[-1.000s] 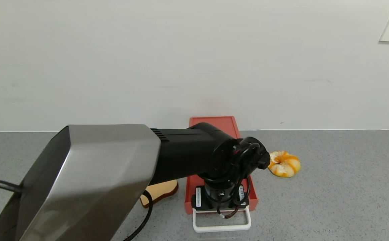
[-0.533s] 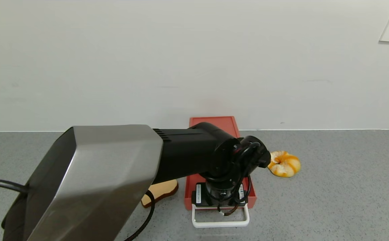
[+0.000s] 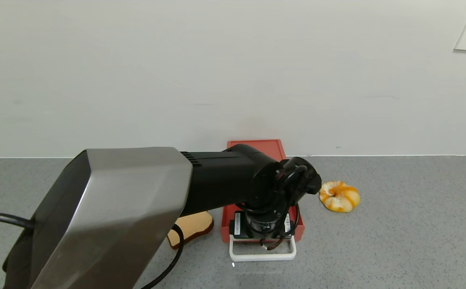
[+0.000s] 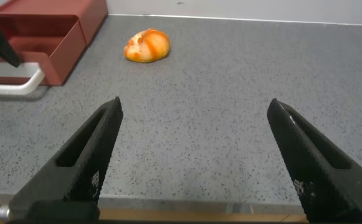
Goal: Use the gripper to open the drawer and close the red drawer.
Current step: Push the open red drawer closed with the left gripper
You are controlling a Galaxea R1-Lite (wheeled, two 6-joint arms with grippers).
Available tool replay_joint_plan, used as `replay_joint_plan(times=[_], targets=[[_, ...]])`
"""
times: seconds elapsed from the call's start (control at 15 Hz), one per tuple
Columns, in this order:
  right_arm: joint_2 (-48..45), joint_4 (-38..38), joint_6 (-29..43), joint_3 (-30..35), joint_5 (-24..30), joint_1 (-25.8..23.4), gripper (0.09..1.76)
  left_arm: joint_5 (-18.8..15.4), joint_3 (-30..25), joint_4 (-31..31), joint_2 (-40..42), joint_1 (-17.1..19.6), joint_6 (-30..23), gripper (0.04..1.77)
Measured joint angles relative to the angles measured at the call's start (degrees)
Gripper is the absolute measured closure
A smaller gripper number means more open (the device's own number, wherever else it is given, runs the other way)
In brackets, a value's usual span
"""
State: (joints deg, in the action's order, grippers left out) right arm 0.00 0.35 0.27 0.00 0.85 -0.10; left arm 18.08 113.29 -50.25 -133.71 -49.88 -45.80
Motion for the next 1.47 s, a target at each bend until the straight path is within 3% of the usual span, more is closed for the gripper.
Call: replay_joint_plan(times=[1.2, 1.47], targets=[[0.00, 0.02, 0.00, 0.00, 0.00, 0.00, 0.14, 0.68, 0.09, 8.22, -0.63, 3.11, 8.34, 0.09], [0.00, 0.09, 0.00, 0.00, 0.00, 0.00, 0.14, 2.95, 0.09, 10.86, -0.78, 3.41, 10.86, 0.09]])
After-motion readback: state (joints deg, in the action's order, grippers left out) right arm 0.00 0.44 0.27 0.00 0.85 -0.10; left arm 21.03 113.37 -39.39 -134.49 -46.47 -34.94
